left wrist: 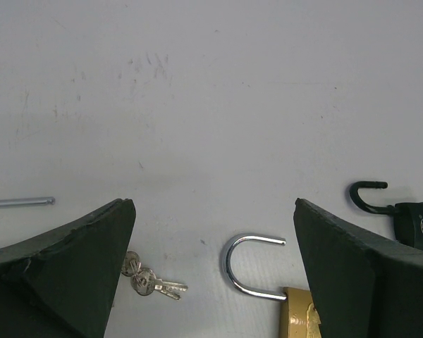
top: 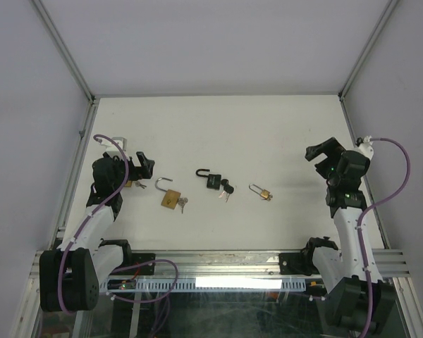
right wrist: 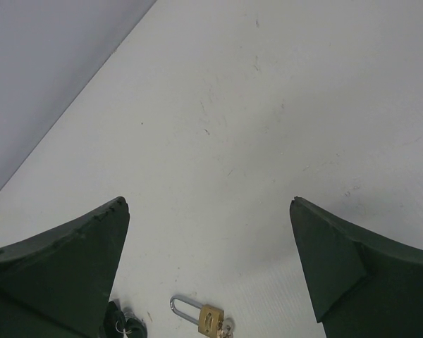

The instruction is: Unlock with the key

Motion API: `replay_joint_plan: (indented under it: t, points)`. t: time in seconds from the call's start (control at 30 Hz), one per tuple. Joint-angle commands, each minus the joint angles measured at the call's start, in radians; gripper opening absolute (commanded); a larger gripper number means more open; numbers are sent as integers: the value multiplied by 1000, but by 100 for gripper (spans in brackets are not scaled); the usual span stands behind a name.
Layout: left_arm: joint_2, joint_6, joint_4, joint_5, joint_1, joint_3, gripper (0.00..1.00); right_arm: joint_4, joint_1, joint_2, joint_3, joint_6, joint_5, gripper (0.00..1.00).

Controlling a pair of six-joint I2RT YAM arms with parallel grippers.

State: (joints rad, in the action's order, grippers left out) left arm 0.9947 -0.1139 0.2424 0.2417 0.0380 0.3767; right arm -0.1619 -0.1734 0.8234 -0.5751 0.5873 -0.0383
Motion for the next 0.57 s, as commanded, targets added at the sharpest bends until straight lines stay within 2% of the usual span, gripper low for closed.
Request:
replay_joint_plan:
  t: [0.0,0.07,0.17,0.53]
  points:
    - [-18,23,61,8,-6,-2,99,34,-7,-35,-35,-15,17,100]
    - [-15,24,65,13,-7,-4,99,-33,-7,0,-70,11,95,100]
    - [-12,26,69,15,-7,-4,99,-112,-7,30,-116,13,117,100]
    - [-11,29,74,1,-6,-6,99,9,-6,-50,-40,23,134,100]
